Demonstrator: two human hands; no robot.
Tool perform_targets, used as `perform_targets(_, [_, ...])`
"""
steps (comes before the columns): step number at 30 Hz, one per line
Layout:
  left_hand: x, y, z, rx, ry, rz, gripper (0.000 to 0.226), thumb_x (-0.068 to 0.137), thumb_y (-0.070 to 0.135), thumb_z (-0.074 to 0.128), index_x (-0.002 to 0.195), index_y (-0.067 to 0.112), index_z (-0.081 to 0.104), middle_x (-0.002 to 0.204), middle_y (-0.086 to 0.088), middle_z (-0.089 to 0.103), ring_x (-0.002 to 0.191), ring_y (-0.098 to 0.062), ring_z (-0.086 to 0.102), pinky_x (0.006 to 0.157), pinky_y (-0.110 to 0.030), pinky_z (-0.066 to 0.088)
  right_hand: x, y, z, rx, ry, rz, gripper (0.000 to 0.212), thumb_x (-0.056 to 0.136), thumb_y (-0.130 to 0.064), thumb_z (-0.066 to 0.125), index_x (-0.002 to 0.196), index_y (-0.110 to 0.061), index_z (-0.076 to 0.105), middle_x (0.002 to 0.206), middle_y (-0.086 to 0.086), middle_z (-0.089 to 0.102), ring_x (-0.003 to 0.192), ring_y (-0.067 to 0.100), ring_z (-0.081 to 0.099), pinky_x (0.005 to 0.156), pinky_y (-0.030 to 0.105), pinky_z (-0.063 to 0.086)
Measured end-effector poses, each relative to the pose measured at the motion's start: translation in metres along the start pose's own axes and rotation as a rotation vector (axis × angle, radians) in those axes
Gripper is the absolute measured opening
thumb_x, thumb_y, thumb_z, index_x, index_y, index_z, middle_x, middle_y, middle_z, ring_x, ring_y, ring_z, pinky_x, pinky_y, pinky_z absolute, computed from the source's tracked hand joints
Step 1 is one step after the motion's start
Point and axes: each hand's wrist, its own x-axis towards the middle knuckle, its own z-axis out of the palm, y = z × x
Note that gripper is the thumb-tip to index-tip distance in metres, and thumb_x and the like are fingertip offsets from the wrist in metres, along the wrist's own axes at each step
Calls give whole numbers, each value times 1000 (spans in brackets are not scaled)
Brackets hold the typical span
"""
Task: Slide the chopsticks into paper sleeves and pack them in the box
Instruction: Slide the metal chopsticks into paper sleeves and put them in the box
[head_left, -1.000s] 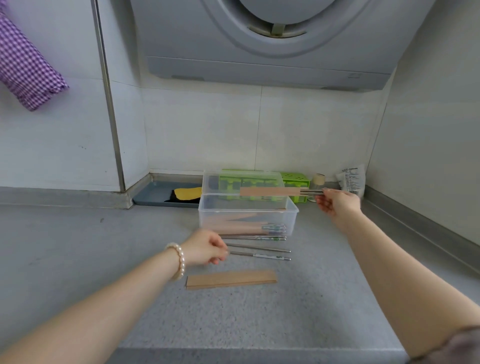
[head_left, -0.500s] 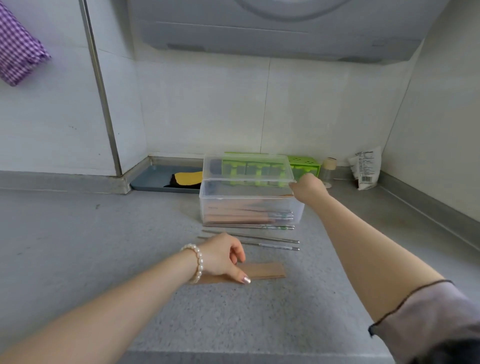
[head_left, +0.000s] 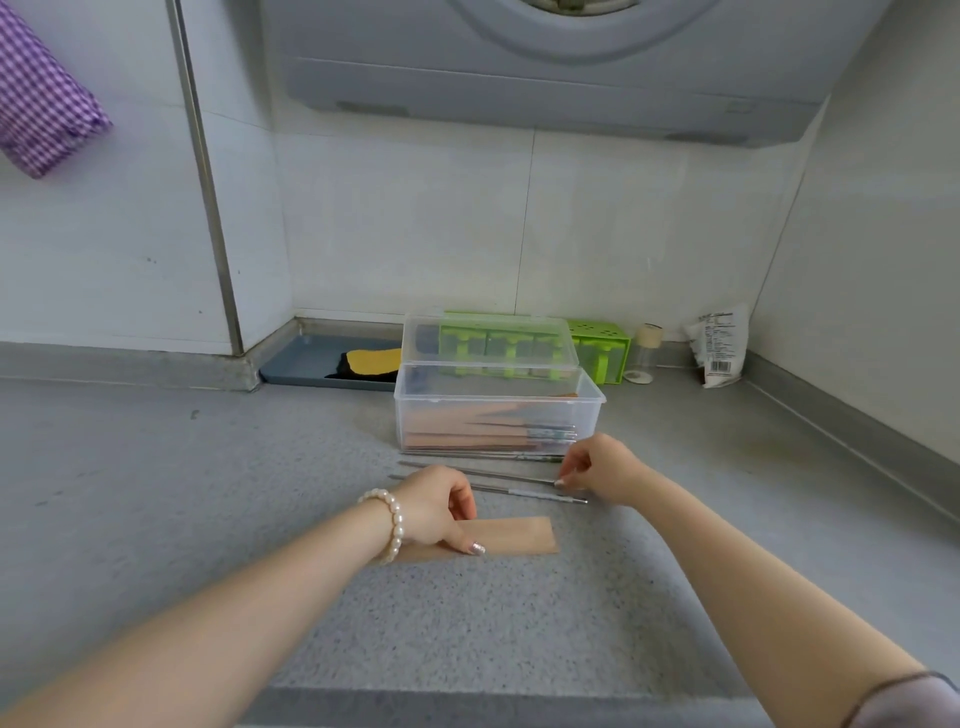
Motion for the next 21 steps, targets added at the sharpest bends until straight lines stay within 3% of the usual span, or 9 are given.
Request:
perform_targets(3, [-3, 2, -4, 6, 31, 13, 27, 67, 24, 82, 75, 25, 56, 83, 9, 59, 78, -7, 55, 77, -24, 51, -1, 0, 5, -15, 41, -2, 8, 82, -20, 69, 86, -13, 67, 80, 1, 57, 79, 18, 51, 69, 25, 39])
perform_targets(7, [-11, 9, -10, -28, 33, 26, 21, 71, 25, 78, 70, 22, 58, 76, 9, 59, 71, -5, 54, 71, -19, 48, -9, -7, -5, 58, 80, -37, 15, 88, -15, 59, 74, -16, 55, 76, -1, 57, 74, 18, 51, 62, 25, 39])
perform_targets(12, [-20, 21, -29, -61, 57, 20, 17, 81, 23, 70, 73, 19, 55, 72, 6, 59, 66, -8, 54, 70, -25, 48, -38, -12, -37, 638, 135, -106, 11, 91, -5, 54, 82, -7, 60, 65, 8, 65, 48, 13, 50, 48, 23, 40])
perform_targets(15, [-30, 29, -39, -307, -29, -22, 10, 92, 17, 54, 85, 11, 50, 80, -5, 71, 71, -20, 69, 75, -35, 56, -55, -13, -53, 1080, 118, -131, 15, 91, 1, 50, 91, -6, 64, 57, 6, 58, 48, 14, 45, 49, 23, 37])
perform_targets(18, [-41, 36, -44, -506, -57, -41, 6, 95, 13, 48, 96, 8, 49, 88, -12, 73, 73, -26, 71, 69, -38, 57, -71, -17, -65, 1248, 128, -141, 20, 92, 0, 46, 93, -6, 65, 55, 5, 54, 50, 13, 44, 51, 23, 39])
perform_targets(21, [-50, 42, -46, -650, -97, -31, 3, 94, 4, 47, 95, 6, 48, 88, -14, 72, 70, -25, 70, 65, -35, 57, -84, -21, -75, 1283, 186, -162, 21, 92, -1, 44, 90, -3, 65, 55, 6, 55, 52, 14, 47, 50, 20, 43])
